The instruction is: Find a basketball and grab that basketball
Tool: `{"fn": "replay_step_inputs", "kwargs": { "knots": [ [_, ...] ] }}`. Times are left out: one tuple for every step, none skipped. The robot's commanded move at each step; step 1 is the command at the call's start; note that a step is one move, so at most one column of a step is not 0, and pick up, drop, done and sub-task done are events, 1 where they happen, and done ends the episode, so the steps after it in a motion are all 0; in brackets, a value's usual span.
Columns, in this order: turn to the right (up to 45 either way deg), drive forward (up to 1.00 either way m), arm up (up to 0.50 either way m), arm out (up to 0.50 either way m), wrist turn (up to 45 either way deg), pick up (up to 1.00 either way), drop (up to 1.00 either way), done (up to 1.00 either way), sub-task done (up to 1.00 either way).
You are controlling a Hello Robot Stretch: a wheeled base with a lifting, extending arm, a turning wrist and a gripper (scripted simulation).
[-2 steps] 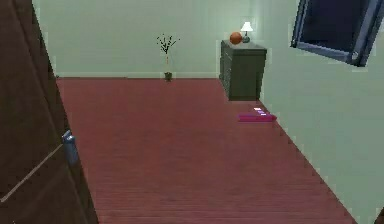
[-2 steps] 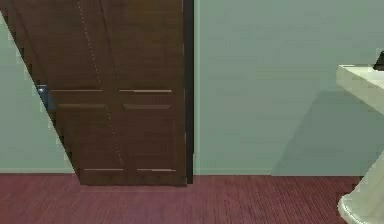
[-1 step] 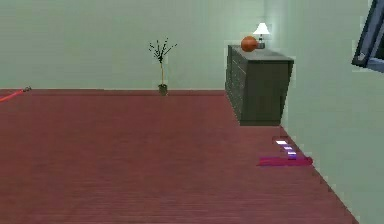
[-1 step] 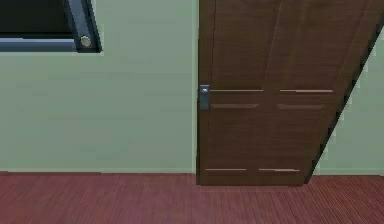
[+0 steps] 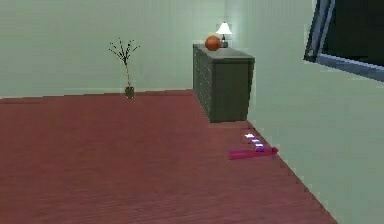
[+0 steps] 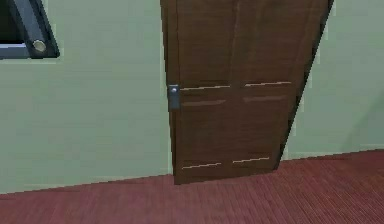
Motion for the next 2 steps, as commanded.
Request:
{"fn": "replay_step_inputs", "kwargs": {
  "knots": [
    [0.0, 0.15, 0.0, 0.0, 0.0, 0.0, 0.0, 0.0, 0.0],
    [-21.0, 0.0, 0.0, 0.0, 0.0, 0.0, 0.0, 0.0, 0.0]
  ]
}}
